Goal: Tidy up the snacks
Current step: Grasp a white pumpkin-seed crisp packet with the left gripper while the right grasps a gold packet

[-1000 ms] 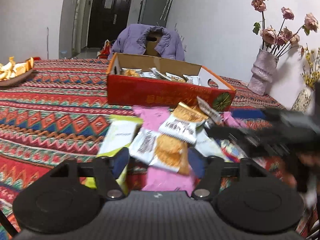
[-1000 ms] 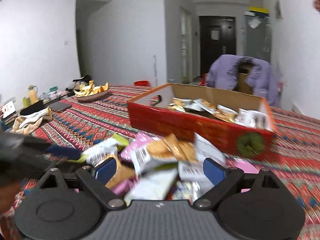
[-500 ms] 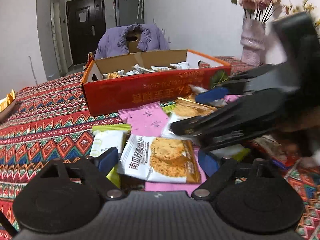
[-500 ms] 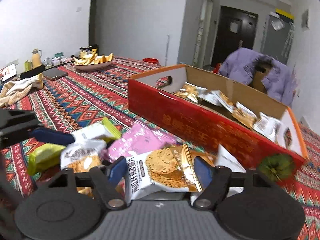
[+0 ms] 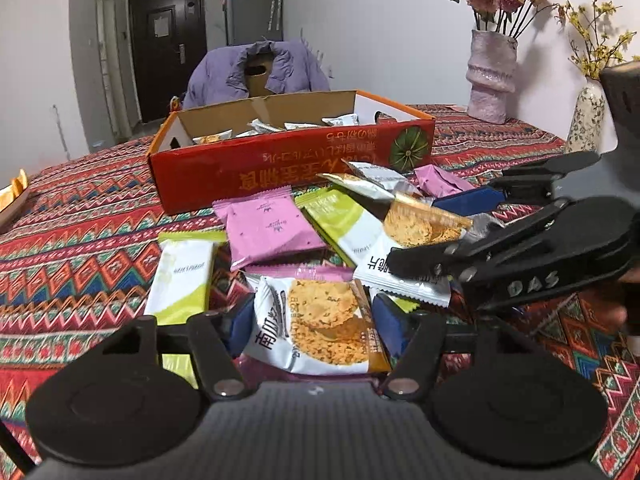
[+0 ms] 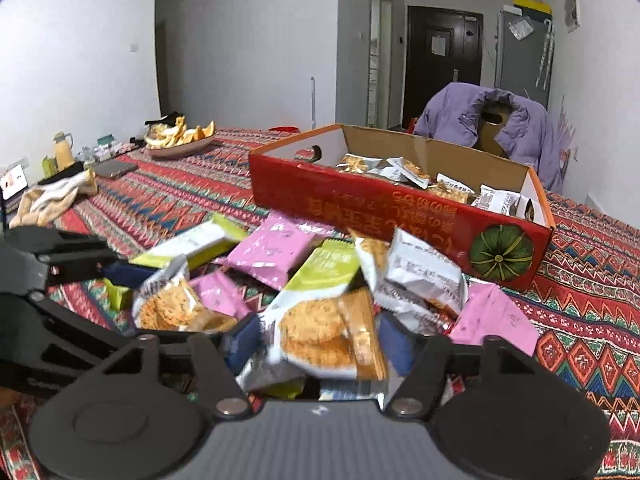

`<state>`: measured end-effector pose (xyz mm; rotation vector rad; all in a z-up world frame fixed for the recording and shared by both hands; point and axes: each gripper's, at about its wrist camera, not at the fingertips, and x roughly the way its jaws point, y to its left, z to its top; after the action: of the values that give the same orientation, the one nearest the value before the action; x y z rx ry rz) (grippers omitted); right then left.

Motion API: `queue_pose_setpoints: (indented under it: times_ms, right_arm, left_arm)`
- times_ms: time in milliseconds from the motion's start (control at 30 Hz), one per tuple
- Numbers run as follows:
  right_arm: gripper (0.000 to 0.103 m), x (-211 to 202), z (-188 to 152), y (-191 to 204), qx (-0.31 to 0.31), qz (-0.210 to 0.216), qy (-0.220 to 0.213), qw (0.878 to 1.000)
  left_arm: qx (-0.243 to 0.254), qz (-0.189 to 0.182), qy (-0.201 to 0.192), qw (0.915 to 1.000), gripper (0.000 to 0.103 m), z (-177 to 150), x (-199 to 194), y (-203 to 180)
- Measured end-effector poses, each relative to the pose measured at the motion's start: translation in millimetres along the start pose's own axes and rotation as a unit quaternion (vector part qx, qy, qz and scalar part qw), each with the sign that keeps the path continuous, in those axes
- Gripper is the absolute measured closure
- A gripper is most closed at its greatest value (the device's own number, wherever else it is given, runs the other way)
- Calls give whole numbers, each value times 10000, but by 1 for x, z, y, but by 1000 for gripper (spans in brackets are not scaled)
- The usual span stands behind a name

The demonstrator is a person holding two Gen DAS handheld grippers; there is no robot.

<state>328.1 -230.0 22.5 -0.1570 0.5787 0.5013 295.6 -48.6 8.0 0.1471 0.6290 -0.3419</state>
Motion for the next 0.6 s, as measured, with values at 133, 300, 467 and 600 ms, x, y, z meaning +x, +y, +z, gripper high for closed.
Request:
queue_pose_setpoints:
  times_ms: [133, 300, 467, 600]
  right_arm:
    - [34, 3, -3, 9, -232, -33, -10, 9997]
    - [41, 1, -5, 22, -548, -139, -45, 9984]
    - [61, -30, -7, 20, -88, -29, -350, 9993]
    - [86, -65, -15, 13, 448, -24, -567, 9974]
  left_arm:
    - [-156, 118, -71, 9998, 40, 0, -20, 4]
    - [-289, 312, -242, 9988, 40, 2, -46, 10]
    - [-396, 418, -224, 9981, 40, -6, -66, 10]
    - [-573, 401, -161, 9974, 40, -17, -77, 9]
